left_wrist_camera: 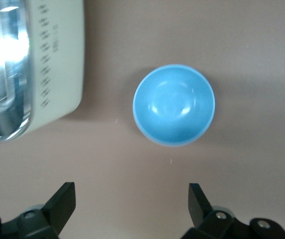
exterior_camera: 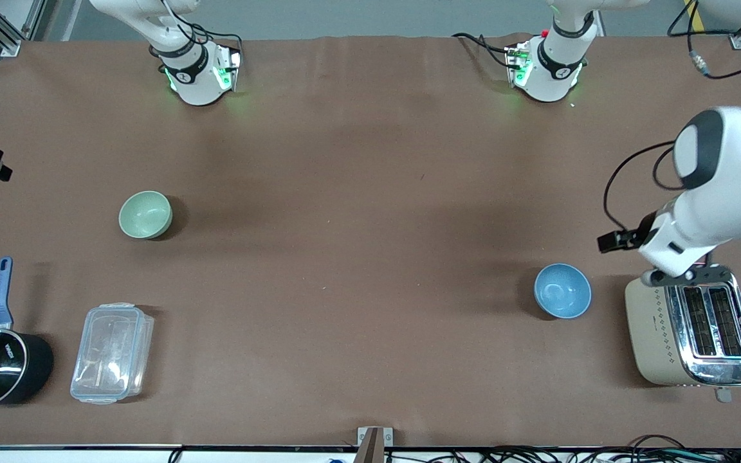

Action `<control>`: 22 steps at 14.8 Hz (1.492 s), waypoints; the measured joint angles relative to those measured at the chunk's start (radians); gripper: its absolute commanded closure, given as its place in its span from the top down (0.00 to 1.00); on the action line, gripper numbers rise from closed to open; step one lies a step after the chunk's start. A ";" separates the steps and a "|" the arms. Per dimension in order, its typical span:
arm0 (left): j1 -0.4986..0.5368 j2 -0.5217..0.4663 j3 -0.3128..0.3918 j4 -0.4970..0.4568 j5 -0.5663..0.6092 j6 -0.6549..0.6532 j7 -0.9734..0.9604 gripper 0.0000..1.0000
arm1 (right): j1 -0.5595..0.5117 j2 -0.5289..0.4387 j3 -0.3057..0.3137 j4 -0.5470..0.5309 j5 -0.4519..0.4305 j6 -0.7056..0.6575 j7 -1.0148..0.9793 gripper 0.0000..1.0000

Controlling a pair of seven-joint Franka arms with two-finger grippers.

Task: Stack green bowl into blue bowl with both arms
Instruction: 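Grasp the blue bowl with the left gripper while the right gripper reaches the green bowl, then slide the blue bowl toward the table middle while the right gripper grasps the green bowl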

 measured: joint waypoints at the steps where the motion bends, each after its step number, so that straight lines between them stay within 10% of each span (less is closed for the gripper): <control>1: 0.000 0.034 0.000 -0.012 0.000 0.054 -0.001 1.00 | -0.008 0.008 -0.001 -0.029 0.000 0.026 0.000 0.99; 9: 0.040 0.193 0.001 -0.121 0.000 0.392 -0.003 0.69 | -0.051 0.066 -0.006 -0.299 0.000 0.309 -0.001 0.98; 14: 0.042 0.230 -0.001 -0.135 0.000 0.435 -0.003 0.00 | -0.051 0.121 -0.005 -0.393 0.000 0.419 -0.014 0.98; 22: 0.040 0.229 -0.029 -0.125 -0.003 0.418 -0.041 0.00 | -0.074 0.158 -0.006 -0.614 0.000 0.689 -0.106 0.97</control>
